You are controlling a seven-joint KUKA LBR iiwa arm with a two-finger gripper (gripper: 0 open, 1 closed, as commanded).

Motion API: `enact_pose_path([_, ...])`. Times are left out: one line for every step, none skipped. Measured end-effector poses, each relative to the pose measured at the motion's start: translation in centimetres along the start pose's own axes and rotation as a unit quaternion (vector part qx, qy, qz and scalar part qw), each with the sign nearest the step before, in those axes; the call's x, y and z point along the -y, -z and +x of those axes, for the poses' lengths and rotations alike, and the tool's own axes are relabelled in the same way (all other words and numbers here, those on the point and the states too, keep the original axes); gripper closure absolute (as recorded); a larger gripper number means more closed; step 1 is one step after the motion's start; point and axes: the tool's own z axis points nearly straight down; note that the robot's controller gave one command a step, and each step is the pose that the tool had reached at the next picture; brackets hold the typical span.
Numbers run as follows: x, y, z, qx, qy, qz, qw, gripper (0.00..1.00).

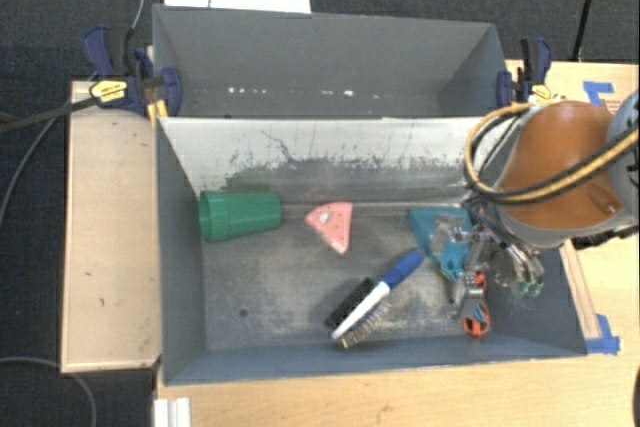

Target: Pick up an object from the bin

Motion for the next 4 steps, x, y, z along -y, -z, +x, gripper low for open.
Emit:
enact_pose_path([0.0,0.0,0.0,0.0,0.0,0.0,1.0,0.0])
enact_pose_path([-1.8,-2.0,-0.6,0.0028,0.025,0.001,0.9997,0.0])
enact_pose_path([-4.2,-6.1,-2.7,0.002,0.112,0.0,0.9937,0.0])
enact_pose_path([-6.5,-8.8,-3.5,0.0022,0.136,0.001,0.9907,1.0])
